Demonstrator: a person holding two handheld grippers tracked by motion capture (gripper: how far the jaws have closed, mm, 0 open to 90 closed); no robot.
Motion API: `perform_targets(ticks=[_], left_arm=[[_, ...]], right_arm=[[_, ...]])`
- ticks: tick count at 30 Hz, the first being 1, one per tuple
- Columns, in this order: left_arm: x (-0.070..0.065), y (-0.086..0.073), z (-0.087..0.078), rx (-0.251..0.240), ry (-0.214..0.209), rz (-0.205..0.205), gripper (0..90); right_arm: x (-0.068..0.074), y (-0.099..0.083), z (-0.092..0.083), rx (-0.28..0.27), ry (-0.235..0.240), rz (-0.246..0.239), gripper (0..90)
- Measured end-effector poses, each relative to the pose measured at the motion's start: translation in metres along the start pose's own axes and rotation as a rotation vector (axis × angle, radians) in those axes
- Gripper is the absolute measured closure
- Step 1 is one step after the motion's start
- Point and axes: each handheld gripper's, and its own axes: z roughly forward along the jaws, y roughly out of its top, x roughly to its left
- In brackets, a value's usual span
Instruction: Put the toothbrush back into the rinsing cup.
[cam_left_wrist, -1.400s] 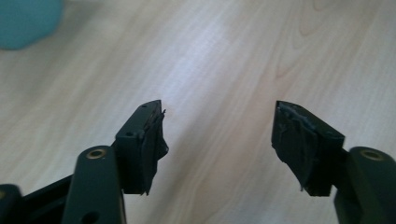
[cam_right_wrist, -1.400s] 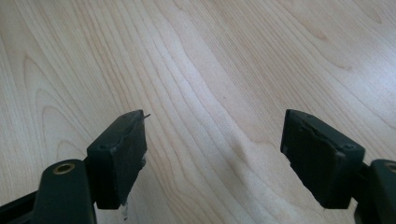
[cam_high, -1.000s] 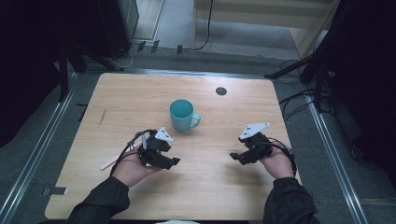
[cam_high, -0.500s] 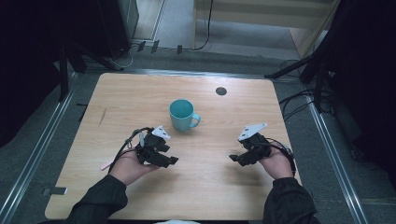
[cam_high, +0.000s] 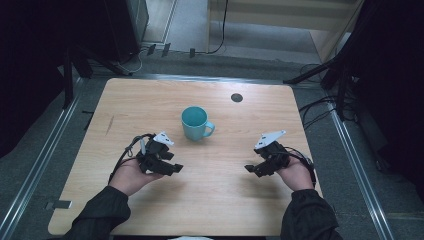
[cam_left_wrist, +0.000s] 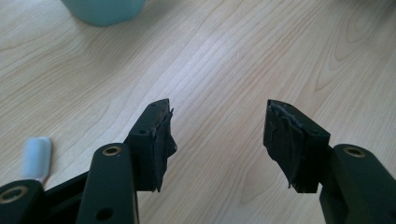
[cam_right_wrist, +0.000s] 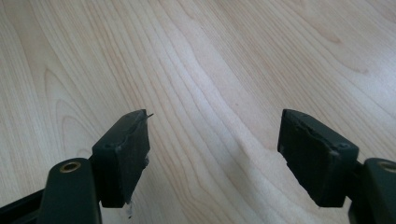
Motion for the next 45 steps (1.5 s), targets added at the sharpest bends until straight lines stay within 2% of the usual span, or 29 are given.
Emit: perform_targets(ticks=[2,6,24,31,35,36,38,41,45], left_arm=[[0.002,-0.002,-0.003,-0.006,0.007,-0.015,41.6],[0.008,-0.008,-0.010,-0.016,0.025,-0.017,43.8],[0.031,-0.031,-0.039,-0.050,0.067,-0.121,44.4],[0.040,-0.034,-0.045,-0.018,0.093,-0.105,45.3],[0.048,-0.037,-0.049,-0.005,0.099,-0.127,45.8],[0.050,-0.039,-0.051,0.003,0.105,-0.119,46.2],[0.054,-0.041,-0.053,0.028,0.120,-0.137,48.1],[0.061,-0.045,-0.055,0.044,0.117,-0.165,48.9],[0.068,-0.049,-0.056,0.097,0.120,-0.161,53.5]], right_arm=[[0.000,0.003,0.001,-0.005,0.003,-0.007,25.0],[-0.001,0.009,0.004,-0.011,0.015,-0.010,25.1],[-0.002,0.027,0.014,-0.027,0.052,-0.041,25.7],[-0.002,0.028,0.015,-0.023,0.058,-0.038,25.8],[-0.002,0.027,0.015,-0.024,0.057,-0.037,25.8],[-0.002,0.027,0.015,-0.024,0.057,-0.036,25.8],[-0.002,0.027,0.015,-0.028,0.056,-0.033,25.8],[-0.002,0.027,0.015,-0.028,0.058,-0.031,25.8],[-0.002,0.026,0.014,-0.025,0.053,-0.028,25.8]])
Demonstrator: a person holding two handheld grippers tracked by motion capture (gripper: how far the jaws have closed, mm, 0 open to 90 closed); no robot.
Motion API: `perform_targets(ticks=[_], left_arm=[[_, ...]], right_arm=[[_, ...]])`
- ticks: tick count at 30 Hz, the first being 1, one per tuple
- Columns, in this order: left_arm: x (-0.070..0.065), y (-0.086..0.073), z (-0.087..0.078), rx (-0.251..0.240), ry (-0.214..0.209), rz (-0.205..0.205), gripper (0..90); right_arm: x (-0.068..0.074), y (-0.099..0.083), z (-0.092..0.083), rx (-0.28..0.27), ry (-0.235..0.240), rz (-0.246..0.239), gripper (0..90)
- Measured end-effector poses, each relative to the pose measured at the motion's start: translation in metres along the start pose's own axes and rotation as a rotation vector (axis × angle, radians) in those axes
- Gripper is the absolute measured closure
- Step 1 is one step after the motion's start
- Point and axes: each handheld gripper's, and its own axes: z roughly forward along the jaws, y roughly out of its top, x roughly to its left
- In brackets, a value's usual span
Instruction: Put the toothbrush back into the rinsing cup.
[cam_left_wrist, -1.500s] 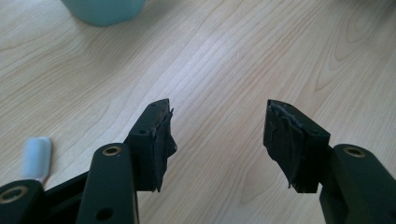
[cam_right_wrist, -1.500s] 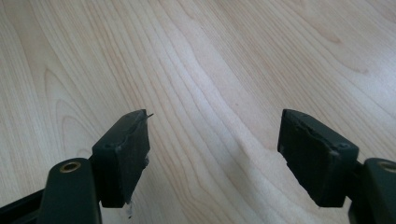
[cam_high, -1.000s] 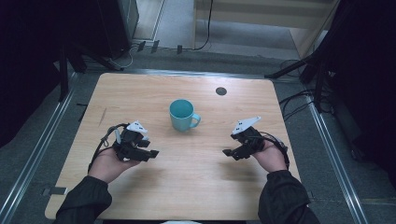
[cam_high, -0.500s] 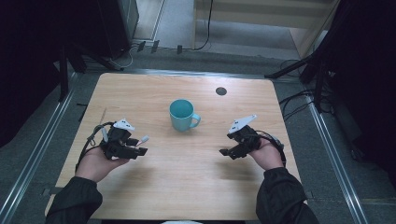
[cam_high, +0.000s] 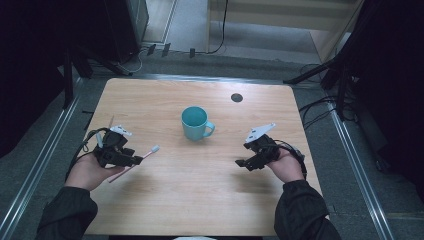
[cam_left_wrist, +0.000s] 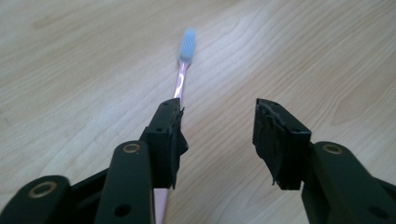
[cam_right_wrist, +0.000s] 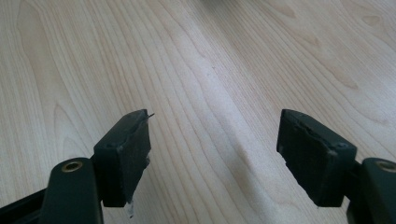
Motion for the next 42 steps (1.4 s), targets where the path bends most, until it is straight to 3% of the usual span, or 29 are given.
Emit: perform_targets(ticks=[7,15,19,26,32,38,42], left_arm=[[0.010,0.001,0.003,0.115,0.050,-0.006,59.9],[0.019,0.006,0.012,0.209,0.021,0.017,64.7],[0.021,0.007,0.020,0.273,0.034,0.019,66.5],[0.025,0.012,0.028,0.328,0.019,0.043,68.4],[0.025,0.016,0.035,0.346,0.017,0.076,70.9],[0.024,0.018,0.042,0.372,0.053,0.121,70.9],[0.025,0.019,0.045,0.376,0.043,0.126,70.8]], right_arm=[[0.000,-0.001,0.000,0.002,-0.003,-0.002,25.8],[0.000,-0.004,-0.001,0.009,-0.008,0.001,25.7],[0.001,-0.007,-0.003,0.015,-0.012,0.010,25.7],[0.004,-0.013,-0.006,0.018,-0.020,0.018,25.7],[0.004,-0.020,-0.010,0.016,-0.030,0.030,25.7],[0.005,-0.026,-0.015,0.015,-0.041,0.041,25.7],[0.006,-0.029,-0.017,0.016,-0.047,0.048,25.7]])
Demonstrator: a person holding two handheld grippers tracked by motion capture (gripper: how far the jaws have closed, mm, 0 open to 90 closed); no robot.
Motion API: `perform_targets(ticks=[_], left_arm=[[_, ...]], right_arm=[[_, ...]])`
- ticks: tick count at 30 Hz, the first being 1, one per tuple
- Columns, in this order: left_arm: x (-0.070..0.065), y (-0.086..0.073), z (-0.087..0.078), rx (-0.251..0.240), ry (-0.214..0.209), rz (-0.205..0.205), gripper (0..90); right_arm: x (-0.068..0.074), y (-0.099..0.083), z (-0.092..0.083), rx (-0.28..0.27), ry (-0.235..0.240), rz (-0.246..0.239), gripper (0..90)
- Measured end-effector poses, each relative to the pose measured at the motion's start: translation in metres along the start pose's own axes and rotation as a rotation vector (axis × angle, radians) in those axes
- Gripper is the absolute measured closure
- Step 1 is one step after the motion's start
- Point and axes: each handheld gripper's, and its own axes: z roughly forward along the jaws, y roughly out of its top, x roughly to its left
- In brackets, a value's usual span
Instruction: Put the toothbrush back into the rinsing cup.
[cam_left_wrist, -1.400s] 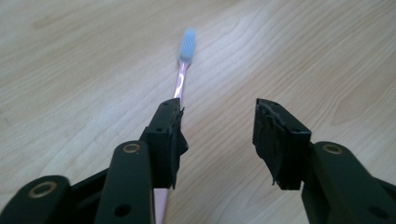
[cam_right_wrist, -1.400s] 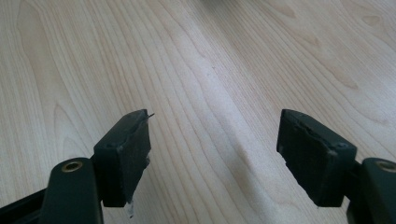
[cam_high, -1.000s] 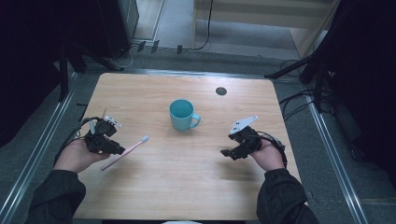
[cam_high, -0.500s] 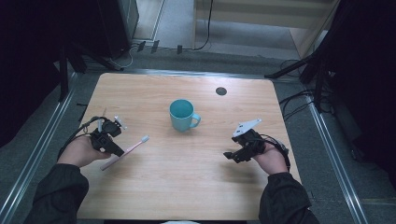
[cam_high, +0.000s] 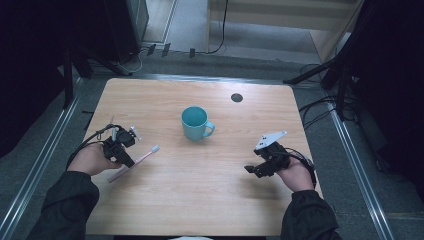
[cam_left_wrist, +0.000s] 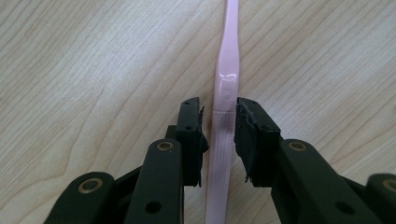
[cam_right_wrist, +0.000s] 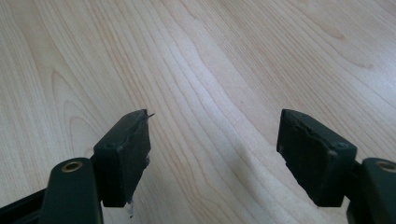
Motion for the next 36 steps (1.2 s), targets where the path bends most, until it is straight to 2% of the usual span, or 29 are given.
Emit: perform_targets(ticks=[4,11,18,22,25,32,33,36], left_arm=[[0.000,0.002,0.003,0.004,-0.014,0.014,70.9],[-0.001,0.004,0.008,0.021,-0.011,0.021,70.7],[-0.002,0.005,0.008,0.024,0.009,0.034,72.7],[-0.008,0.004,0.009,0.013,0.032,0.007,75.4],[-0.009,0.004,0.009,0.016,0.051,0.011,77.4],[-0.007,0.004,0.009,0.013,0.036,-0.031,78.6],[-0.006,0.004,0.009,0.013,0.028,-0.054,78.8],[-0.004,0.004,0.008,0.012,0.019,-0.069,79.1]], right_arm=[[0.000,-0.002,-0.001,0.000,-0.002,0.003,25.7],[0.000,-0.003,-0.002,-0.005,-0.005,0.005,25.7],[0.000,-0.003,-0.002,-0.006,-0.005,0.006,25.7],[0.000,-0.003,-0.002,-0.005,-0.007,0.007,25.7],[0.001,-0.003,-0.002,-0.005,-0.007,0.000,25.7],[0.001,-0.003,-0.002,-0.004,-0.006,0.001,25.6],[0.001,-0.003,-0.002,-0.004,-0.007,0.000,25.7],[0.000,-0.003,-0.002,-0.004,-0.009,-0.001,25.7]])
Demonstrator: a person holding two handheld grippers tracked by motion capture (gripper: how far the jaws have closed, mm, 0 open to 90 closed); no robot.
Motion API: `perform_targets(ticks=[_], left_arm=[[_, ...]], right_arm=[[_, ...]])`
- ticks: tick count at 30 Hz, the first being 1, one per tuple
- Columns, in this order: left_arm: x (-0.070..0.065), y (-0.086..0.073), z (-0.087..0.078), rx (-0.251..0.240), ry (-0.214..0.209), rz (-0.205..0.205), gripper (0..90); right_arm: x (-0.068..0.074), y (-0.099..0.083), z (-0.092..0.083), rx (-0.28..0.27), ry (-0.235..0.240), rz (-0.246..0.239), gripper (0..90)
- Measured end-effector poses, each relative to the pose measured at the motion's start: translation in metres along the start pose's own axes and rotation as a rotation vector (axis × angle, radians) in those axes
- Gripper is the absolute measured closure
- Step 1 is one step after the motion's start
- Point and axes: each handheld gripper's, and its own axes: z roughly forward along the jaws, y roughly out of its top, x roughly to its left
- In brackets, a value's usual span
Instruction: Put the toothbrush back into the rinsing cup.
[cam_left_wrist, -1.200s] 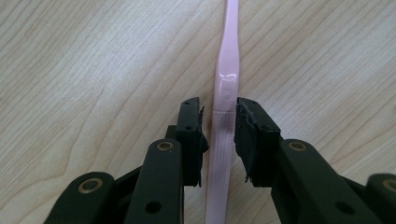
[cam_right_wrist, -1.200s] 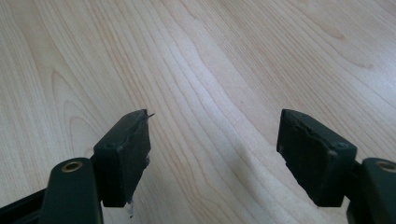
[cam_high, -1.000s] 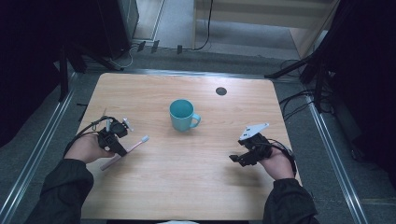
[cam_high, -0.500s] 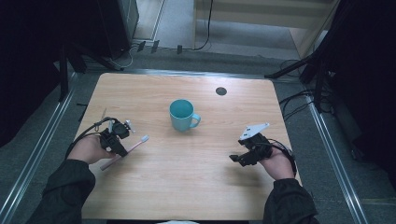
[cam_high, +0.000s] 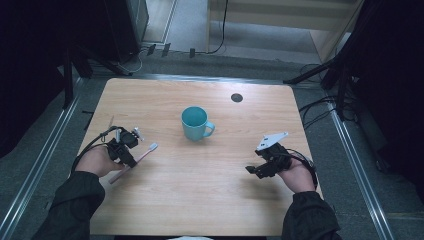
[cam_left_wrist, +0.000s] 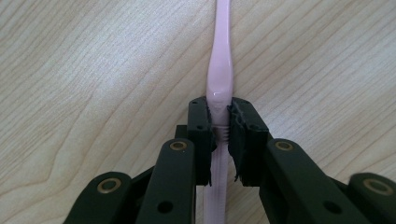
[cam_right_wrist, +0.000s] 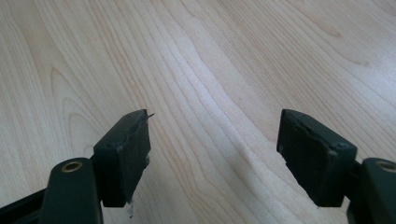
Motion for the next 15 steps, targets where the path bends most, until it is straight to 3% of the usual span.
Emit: perform_targets(ticks=[6,15], left_arm=[[0.0006,0.0000,-0.0002,0.000,-0.010,-0.020,79.2],[0.0012,0.0004,-0.0001,-0.001,-0.015,-0.018,79.1]], right_arm=[[0.0001,0.0001,0.0002,0.001,0.003,0.003,25.7],[0.0002,0.0002,0.0003,0.001,0.002,0.000,25.6]])
